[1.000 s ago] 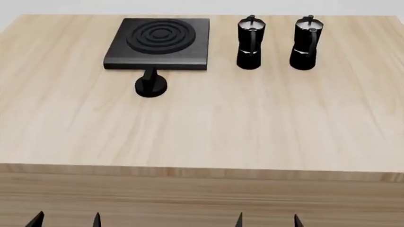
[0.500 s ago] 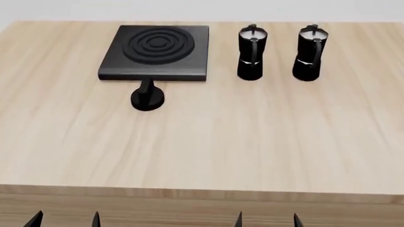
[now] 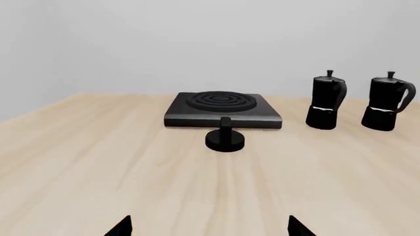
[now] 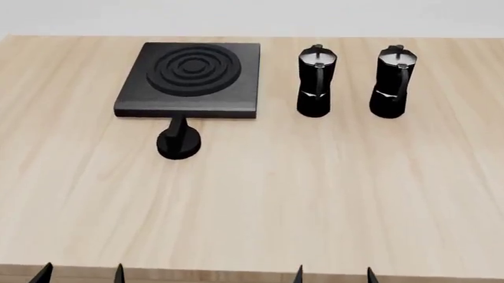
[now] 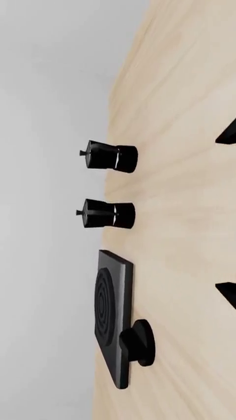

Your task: Put the right moka pot on the stove.

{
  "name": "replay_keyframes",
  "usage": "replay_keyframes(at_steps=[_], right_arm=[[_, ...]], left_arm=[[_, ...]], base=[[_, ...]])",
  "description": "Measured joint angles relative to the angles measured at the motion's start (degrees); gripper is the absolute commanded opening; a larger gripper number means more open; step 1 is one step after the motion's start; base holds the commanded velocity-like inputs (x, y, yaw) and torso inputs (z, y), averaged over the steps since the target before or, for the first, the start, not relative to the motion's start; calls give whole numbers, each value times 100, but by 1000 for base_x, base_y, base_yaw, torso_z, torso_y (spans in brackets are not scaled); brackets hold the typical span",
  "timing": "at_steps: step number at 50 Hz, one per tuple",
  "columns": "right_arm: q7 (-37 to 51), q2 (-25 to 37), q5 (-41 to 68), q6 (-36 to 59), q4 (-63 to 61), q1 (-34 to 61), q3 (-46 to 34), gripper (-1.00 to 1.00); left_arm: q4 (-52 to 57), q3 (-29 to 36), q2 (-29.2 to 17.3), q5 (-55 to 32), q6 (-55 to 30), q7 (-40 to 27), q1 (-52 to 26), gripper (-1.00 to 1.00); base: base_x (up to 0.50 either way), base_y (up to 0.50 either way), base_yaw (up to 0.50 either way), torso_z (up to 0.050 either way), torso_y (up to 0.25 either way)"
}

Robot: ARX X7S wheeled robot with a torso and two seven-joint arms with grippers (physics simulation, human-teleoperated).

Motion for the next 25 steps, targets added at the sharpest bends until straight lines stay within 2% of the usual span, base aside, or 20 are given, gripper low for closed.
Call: replay_keyframes(at_steps=[25], right_arm=[[119, 87, 30, 14, -24, 6, -126, 100]], left_arm=[[-4, 102, -82, -72, 38, -108, -5, 100]], base=[[193, 0, 0, 0, 0]])
